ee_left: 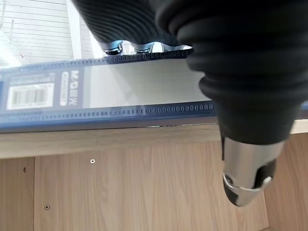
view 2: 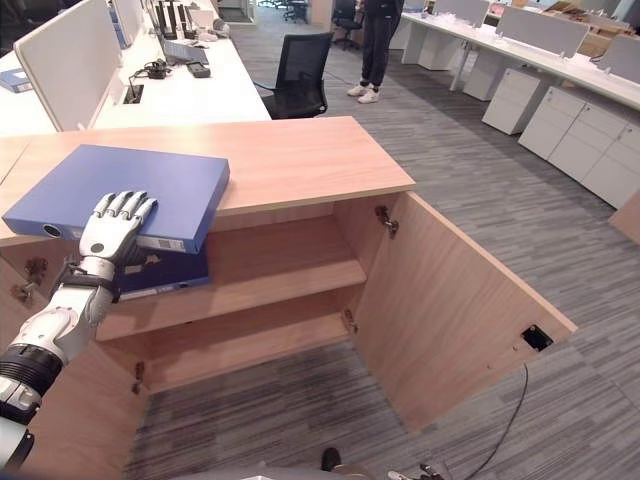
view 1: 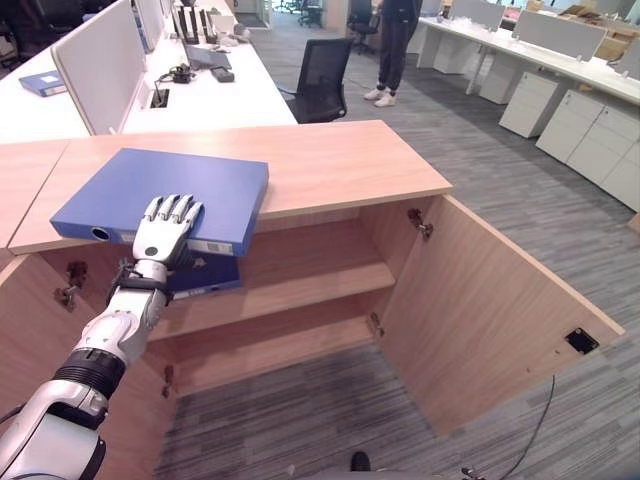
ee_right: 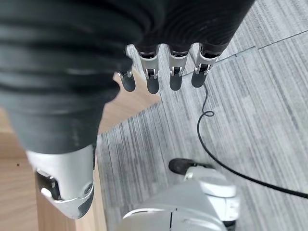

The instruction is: Put the empty folder in the office cabinet

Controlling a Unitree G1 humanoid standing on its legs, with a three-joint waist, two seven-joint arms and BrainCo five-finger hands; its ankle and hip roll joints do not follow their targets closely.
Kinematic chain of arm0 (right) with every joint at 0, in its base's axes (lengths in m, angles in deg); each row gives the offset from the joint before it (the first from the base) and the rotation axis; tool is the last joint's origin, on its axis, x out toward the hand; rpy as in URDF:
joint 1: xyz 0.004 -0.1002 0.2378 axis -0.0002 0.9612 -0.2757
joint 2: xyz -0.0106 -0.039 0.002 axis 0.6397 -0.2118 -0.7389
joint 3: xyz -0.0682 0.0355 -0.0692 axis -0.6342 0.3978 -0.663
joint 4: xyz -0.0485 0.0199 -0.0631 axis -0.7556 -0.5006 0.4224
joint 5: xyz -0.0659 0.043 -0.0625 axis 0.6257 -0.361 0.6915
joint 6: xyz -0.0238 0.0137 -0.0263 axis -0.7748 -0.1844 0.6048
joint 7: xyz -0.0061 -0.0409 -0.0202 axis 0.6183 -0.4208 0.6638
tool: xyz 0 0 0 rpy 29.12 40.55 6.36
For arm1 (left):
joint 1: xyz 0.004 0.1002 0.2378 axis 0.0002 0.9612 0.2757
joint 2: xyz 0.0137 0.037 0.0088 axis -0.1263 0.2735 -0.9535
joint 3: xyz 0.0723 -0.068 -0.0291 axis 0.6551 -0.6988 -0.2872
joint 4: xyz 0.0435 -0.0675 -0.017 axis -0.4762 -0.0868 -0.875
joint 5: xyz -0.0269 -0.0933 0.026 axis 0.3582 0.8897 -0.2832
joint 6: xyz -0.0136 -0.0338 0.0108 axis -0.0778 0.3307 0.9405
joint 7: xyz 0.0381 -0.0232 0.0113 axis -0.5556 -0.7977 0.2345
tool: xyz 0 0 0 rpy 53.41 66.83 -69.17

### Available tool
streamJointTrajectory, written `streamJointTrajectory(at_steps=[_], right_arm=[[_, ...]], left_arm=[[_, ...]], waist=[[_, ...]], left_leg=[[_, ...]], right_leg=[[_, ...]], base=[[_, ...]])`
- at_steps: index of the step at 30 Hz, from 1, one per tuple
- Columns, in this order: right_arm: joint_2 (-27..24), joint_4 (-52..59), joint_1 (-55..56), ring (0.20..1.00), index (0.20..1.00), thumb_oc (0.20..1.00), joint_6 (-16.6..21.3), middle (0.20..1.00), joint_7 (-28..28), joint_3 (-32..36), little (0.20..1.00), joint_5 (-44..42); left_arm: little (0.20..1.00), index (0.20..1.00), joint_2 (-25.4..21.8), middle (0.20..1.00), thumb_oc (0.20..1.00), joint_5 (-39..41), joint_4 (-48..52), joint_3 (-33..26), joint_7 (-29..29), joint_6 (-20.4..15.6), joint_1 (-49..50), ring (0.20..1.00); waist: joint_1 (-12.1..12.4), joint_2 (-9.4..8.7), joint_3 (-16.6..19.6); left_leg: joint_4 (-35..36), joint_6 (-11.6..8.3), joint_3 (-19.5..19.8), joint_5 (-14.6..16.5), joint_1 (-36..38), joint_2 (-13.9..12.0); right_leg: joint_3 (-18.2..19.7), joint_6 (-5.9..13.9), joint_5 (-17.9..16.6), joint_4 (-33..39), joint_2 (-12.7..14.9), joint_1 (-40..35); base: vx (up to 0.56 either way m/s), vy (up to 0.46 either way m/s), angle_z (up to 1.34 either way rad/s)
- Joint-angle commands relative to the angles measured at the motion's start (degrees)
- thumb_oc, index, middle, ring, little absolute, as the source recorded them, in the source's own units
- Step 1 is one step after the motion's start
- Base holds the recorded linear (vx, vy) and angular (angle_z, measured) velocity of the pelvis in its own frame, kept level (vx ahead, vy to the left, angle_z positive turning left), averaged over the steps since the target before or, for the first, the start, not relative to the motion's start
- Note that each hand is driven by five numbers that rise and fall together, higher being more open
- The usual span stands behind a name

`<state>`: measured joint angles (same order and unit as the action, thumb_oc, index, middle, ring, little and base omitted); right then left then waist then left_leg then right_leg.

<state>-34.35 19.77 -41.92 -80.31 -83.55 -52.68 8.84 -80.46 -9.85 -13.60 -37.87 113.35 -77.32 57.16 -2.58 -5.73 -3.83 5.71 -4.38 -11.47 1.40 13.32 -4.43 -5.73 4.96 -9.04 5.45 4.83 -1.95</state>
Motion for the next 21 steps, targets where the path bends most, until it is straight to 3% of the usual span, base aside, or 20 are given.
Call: streamJointTrajectory(at_steps=[1,16,21], right_arm=[[-1.99,-1.31,-3.84,1.0,1.0,1.0,0.93,1.0,-0.42,-0.7,1.0,-0.39],[-2.14,-0.8,-4.13,1.0,1.0,1.0,1.09,1.0,-0.23,-0.73,1.0,-0.55],[-1.83,-0.74,-4.34,1.0,1.0,1.0,0.68,1.0,-0.01,-0.5,1.0,-0.44]], left_arm=[[0.2,0.2,-2.12,0.2,0.2,2.02,-4.35,-0.46,0.44,0.9,-9.26,0.2],[0.2,0.2,-0.8,0.2,0.2,1.82,-1.39,-0.68,0.1,0.54,-9.38,0.2],[0.2,0.2,-1.85,0.2,0.2,2.82,4.27,-2.49,-0.03,-0.07,-10.2,0.2]], waist=[[-0.19,2.21,-2.56],[-0.42,3.09,-2.08],[-0.04,3.79,-1.6]], left_leg=[[-0.71,-0.98,1.98,4.15,-0.16,-1.13],[-0.71,-0.62,2.53,4.55,0.49,-0.5],[-0.71,-0.61,3.08,4.33,0.39,-0.54]], right_leg=[[0.17,6.62,8.24,-2.1,2.96,-5.32],[-0.06,6.47,8.66,-2.19,3.49,-6.13],[-0.61,6.35,9.11,-2.66,3.65,-6.4]], base=[[0.01,0.025,-0.07],[0.0,0.005,0.0],[-0.01,-0.011,0.03]])
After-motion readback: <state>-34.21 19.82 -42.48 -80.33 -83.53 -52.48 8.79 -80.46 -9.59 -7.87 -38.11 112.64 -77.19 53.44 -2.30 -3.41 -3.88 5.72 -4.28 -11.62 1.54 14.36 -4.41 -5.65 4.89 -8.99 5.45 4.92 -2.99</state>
